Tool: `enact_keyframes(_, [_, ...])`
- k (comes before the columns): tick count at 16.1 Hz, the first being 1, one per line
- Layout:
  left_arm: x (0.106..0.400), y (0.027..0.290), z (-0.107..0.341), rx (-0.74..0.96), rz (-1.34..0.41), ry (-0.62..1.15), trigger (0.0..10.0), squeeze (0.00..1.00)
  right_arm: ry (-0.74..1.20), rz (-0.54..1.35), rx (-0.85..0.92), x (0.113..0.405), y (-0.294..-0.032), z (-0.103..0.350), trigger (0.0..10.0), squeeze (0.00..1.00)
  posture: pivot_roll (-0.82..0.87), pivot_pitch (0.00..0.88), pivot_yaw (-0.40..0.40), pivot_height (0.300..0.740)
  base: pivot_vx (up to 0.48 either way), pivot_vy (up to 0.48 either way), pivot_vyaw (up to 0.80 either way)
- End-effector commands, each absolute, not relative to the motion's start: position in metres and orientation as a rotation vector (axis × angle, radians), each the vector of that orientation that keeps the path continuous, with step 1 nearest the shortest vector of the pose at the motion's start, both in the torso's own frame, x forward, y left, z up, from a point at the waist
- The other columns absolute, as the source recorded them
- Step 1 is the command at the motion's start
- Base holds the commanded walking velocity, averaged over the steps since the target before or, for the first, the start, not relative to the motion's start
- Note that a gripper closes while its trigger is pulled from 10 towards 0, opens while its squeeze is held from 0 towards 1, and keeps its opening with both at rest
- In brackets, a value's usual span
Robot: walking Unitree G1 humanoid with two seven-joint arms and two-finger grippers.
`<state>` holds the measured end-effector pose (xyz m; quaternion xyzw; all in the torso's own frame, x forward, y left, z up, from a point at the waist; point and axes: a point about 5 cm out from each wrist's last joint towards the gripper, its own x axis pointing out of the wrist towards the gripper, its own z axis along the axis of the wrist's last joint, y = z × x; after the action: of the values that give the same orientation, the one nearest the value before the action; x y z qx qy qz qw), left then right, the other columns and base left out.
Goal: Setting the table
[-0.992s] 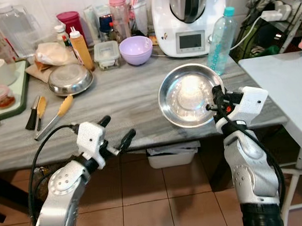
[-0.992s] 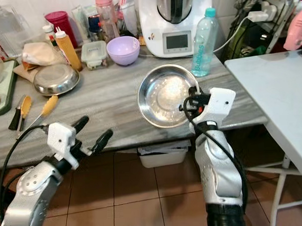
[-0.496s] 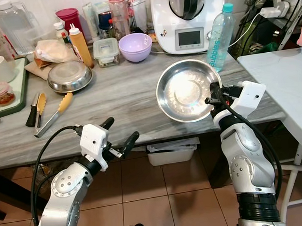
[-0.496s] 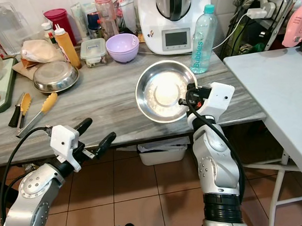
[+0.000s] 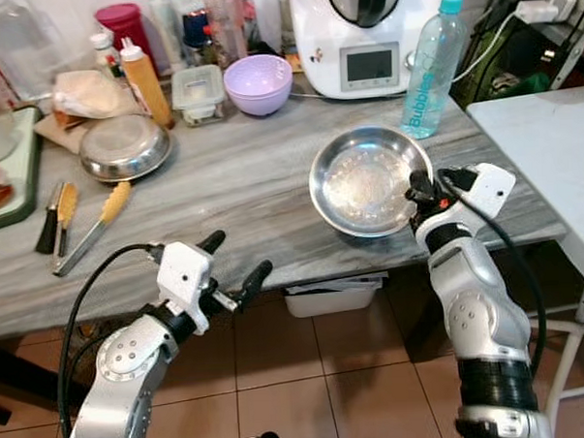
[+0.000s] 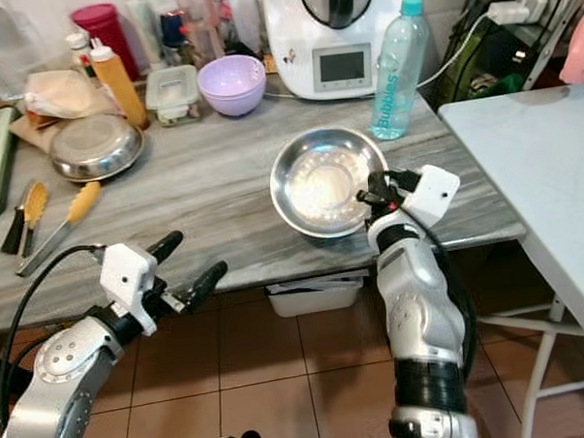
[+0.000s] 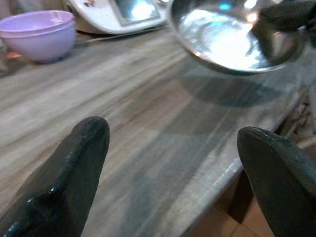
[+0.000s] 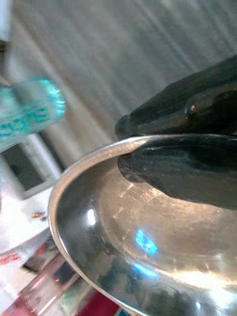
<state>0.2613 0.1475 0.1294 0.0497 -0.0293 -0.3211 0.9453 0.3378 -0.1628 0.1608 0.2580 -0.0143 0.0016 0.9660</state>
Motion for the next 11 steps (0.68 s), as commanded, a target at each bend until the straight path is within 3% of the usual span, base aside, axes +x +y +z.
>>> enact_keyframes(1, [0.259, 0.146, 0.134, 0.126, -0.687, -0.069, 10.0, 0.00, 0.008, 0.020, 0.562, 0.342, -0.155, 0.158, 10.0, 0.00, -0.01, 0.117, 0.085, 0.740, 0.000, 0.000, 0.00])
enact_keyframes(11, [0.259, 0.142, 0.141, 0.167, -0.738, -0.092, 10.0, 0.00, 0.202, 0.040, 0.675, 0.368, -0.119, 0.151, 10.0, 0.00, 0.00, 0.118, 0.083, 0.740, 0.000, 0.000, 0.00])
